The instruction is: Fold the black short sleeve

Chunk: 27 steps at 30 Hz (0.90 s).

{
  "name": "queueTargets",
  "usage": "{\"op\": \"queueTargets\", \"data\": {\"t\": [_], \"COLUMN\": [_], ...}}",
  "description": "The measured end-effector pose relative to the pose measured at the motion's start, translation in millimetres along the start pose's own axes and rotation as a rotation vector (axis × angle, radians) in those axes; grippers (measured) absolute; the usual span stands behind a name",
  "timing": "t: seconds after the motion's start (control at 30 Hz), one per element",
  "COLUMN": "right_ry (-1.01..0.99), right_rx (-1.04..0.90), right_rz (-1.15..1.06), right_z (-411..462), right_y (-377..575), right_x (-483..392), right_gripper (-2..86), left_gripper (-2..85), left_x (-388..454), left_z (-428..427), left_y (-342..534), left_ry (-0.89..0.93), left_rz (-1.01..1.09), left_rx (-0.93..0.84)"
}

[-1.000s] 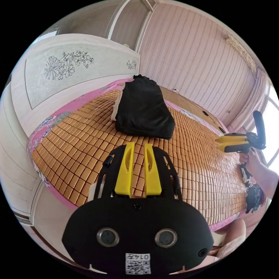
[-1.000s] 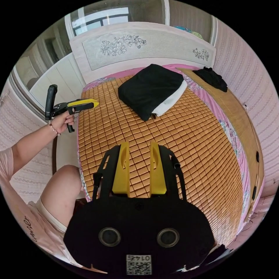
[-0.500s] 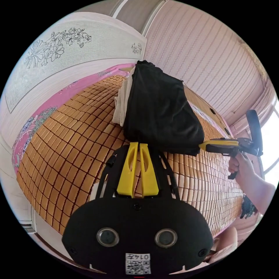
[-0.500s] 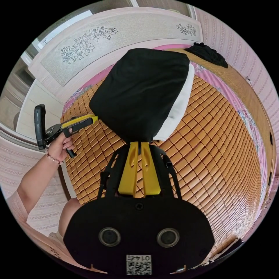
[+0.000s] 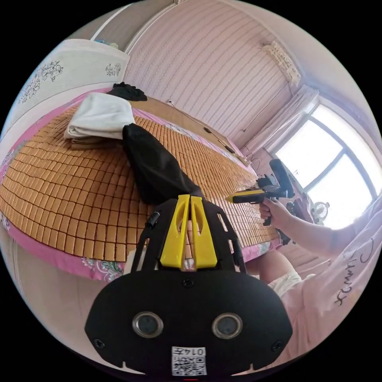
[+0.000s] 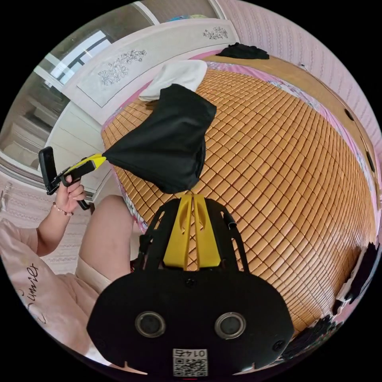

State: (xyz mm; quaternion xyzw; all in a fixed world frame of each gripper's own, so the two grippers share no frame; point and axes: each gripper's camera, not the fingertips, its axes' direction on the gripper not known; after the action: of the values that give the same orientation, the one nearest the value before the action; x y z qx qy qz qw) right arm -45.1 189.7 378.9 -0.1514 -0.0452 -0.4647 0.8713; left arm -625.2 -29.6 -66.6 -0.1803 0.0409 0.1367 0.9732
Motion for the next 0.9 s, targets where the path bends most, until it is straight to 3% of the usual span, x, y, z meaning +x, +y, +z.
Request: {"op": "queueTargets", "data": {"t": [0.13,0.2,0.33,0.43,0.53,0.6,0.73,0.9], "right_ry": [-0.098,-0.207,-0.289,-0.182,-0.106,-0.043,-0.032,-0.012], "right_rx": [0.068,0.176,0.286,0.323,0.363,0.453,0.422,0.294], "right_rz": [-0.126,-0.216,-0.138,-0.201,-0.242,-0.193,-0.006,0.41], "right_z": [-5,-19,-39,-50,-58,-68,-68,-40], "right_y": [60,76,98,119,134,159,204,290], "right_x": [-21,-35,-15,-22,-27,-10,51,149], "right_gripper": [9.8,11.3,13.4,13.0,6.5,2.1,1.0,0.8], "left_gripper": [-1.0,-1.0,-1.0,-1.0,-1.0,-0.9,-0.5,3.7], "left_x": [44,90,152,174,201,217,209,150], "left_z": [7,8,21,28,37,41,37,77], "left_y": [2,-8,-12,-18,-42,-58,-58,-28], "left_ry": [0.039,-0.052,-0.171,-0.034,0.116,0.133,0.026,-0.301], "left_rz": [0.034,0.175,0.351,0.319,0.352,0.351,0.274,0.098], "left_rx": [0.012,0.009,-0.046,-0.062,-0.126,-0.116,-0.045,-0.285]}}
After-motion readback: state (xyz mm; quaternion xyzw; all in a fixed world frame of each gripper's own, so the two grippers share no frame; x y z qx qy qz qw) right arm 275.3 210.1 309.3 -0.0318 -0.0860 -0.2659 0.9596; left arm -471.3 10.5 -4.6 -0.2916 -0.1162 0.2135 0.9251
